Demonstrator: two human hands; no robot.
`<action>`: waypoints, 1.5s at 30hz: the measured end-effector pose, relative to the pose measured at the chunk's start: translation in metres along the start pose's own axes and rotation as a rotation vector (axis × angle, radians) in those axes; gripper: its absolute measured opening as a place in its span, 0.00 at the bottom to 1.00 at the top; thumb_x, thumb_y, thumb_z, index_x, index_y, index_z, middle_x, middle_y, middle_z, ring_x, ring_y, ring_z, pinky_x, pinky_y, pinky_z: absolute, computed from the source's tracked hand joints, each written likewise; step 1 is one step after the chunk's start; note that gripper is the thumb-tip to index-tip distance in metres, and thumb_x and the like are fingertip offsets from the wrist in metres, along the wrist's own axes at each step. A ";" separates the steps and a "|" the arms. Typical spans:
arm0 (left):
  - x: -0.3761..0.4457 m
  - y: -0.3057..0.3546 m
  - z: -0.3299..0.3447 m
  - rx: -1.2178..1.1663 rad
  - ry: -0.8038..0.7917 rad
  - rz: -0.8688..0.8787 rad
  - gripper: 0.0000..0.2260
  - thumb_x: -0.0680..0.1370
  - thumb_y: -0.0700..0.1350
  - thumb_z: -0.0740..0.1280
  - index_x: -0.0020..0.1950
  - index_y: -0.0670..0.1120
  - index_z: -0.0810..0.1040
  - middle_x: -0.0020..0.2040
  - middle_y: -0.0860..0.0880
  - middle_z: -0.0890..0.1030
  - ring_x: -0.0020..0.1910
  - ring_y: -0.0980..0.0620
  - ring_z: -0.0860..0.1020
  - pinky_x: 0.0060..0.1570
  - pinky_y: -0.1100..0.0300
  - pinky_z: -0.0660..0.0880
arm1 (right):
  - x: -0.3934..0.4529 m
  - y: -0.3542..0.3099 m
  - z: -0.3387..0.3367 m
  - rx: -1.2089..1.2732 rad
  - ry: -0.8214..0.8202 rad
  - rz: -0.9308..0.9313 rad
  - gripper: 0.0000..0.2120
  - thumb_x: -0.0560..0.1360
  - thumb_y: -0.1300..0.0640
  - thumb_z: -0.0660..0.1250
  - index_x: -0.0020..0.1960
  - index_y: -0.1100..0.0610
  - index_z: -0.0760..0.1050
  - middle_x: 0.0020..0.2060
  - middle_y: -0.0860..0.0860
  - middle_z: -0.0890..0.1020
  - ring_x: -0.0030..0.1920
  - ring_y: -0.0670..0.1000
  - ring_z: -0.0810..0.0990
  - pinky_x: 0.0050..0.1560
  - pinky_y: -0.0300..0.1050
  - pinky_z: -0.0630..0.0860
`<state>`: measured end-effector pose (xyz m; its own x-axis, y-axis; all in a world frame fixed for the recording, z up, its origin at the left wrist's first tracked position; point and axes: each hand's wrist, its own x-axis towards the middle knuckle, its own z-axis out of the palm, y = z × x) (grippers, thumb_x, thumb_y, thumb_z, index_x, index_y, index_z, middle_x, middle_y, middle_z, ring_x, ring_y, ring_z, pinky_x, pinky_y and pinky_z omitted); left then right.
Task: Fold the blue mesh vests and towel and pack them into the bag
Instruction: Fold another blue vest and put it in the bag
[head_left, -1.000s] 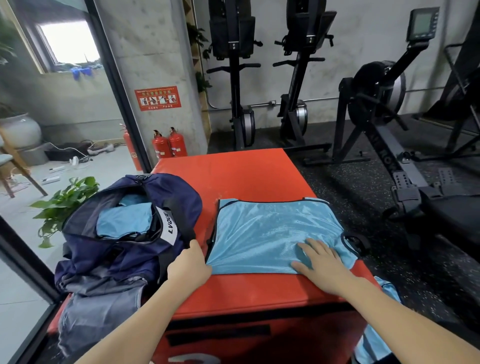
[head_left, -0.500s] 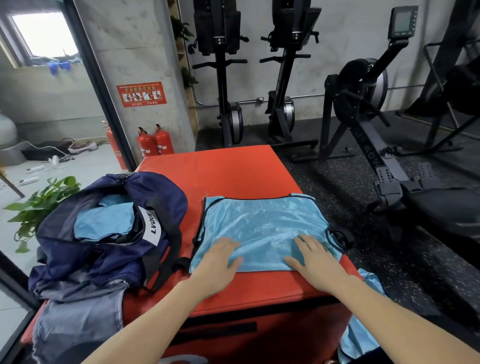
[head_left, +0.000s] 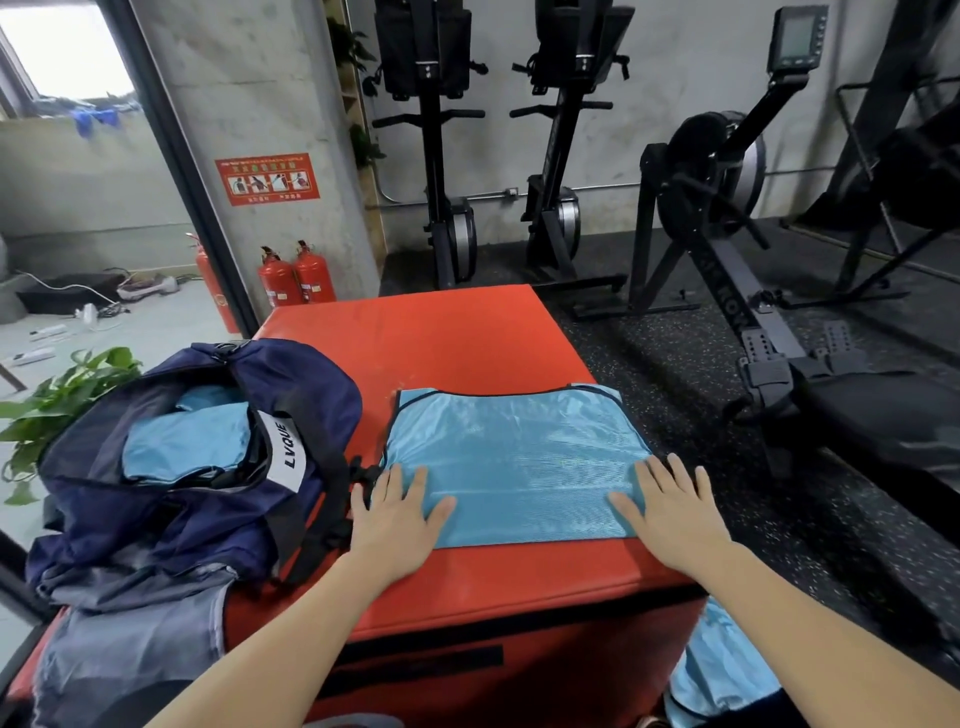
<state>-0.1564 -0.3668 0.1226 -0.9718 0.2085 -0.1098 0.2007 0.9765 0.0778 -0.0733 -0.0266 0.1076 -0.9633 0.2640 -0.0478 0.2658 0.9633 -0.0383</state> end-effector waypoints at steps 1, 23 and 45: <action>-0.004 0.003 -0.001 0.032 0.007 0.008 0.33 0.80 0.68 0.42 0.82 0.54 0.48 0.82 0.45 0.49 0.80 0.46 0.44 0.75 0.40 0.39 | 0.000 0.000 -0.001 -0.020 0.049 -0.038 0.44 0.74 0.30 0.32 0.81 0.55 0.51 0.80 0.50 0.53 0.80 0.55 0.44 0.77 0.57 0.39; -0.068 0.001 0.006 -0.183 0.066 -0.042 0.34 0.79 0.70 0.46 0.81 0.54 0.52 0.81 0.49 0.53 0.77 0.45 0.58 0.75 0.44 0.49 | -0.022 0.026 -0.028 -0.017 0.032 -0.376 0.17 0.76 0.56 0.61 0.63 0.48 0.75 0.60 0.40 0.76 0.61 0.43 0.75 0.60 0.37 0.70; 0.153 -0.018 -0.050 0.128 0.085 0.139 0.26 0.81 0.47 0.54 0.80 0.52 0.57 0.82 0.46 0.46 0.68 0.37 0.69 0.61 0.45 0.70 | -0.001 -0.058 -0.027 -0.075 0.196 -0.528 0.11 0.68 0.48 0.60 0.41 0.49 0.80 0.35 0.47 0.79 0.38 0.51 0.82 0.34 0.45 0.77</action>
<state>-0.3146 -0.3555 0.1540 -0.9396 0.3415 -0.0224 0.3422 0.9387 -0.0407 -0.0891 -0.0818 0.1370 -0.9553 -0.2574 0.1452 -0.2505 0.9660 0.0643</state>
